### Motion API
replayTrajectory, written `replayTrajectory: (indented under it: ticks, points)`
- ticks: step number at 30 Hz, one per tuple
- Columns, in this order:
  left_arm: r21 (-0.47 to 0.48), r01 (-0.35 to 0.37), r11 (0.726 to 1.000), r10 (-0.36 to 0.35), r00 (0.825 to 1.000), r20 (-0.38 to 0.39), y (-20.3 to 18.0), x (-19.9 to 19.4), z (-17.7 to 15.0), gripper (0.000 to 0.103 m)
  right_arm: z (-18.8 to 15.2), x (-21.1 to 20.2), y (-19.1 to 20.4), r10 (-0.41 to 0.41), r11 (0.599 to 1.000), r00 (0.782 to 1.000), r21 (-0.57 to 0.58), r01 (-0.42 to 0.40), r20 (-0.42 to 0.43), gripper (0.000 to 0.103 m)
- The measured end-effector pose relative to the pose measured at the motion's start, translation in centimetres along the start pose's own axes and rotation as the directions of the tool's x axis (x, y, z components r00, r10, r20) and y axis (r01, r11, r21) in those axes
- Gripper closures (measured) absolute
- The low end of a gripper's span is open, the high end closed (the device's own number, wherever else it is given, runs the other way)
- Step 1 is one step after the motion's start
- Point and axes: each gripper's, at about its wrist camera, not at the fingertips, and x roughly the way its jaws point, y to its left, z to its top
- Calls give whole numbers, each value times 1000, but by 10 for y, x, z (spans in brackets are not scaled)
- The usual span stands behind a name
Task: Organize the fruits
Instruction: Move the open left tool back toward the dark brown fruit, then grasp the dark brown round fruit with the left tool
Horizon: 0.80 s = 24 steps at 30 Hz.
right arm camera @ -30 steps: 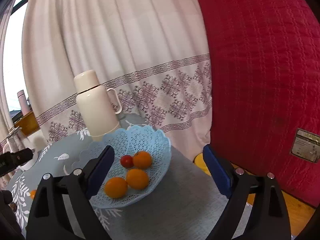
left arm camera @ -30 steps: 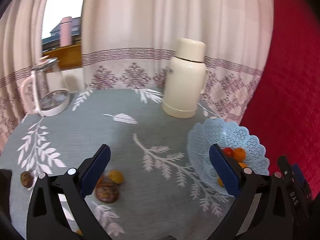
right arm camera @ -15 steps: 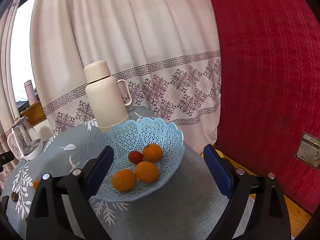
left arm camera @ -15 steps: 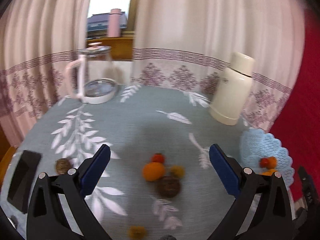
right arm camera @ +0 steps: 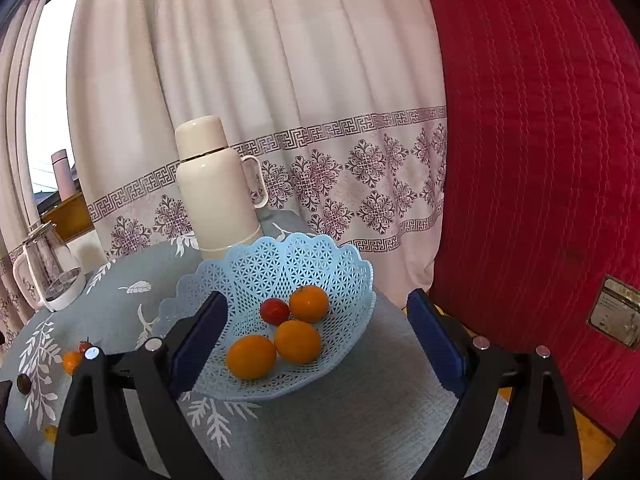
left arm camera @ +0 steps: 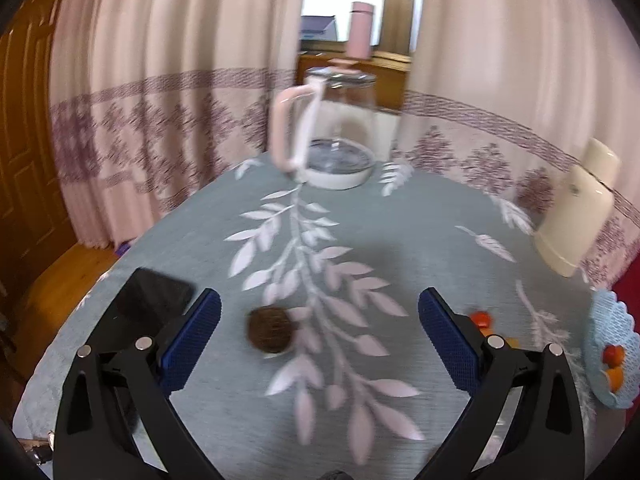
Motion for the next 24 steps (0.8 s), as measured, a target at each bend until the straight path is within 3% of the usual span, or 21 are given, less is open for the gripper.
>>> replayTrajectory:
  ticks: [6, 15, 19, 24]
  points:
    - [-42, -40, 998, 37, 998, -57, 28, 22, -6, 3, -1, 0, 3, -2, 1000, 1000, -14, 3, 1, 12]
    - [-20, -82, 996, 78, 988, -135, 31, 59, -14, 3, -2, -2, 7, -7, 999, 1000, -33, 8, 18, 12]
    - [-33, -90, 995, 84, 983, -162, 35, 70, -14, 3, -6, -22, 29, -39, 989, 990, -139, 58, 137, 12]
    - [-55, -89, 995, 77, 977, -200, 39, 78, -14, 3, -17, -42, 66, -2, 948, 971, -308, 78, 239, 10]
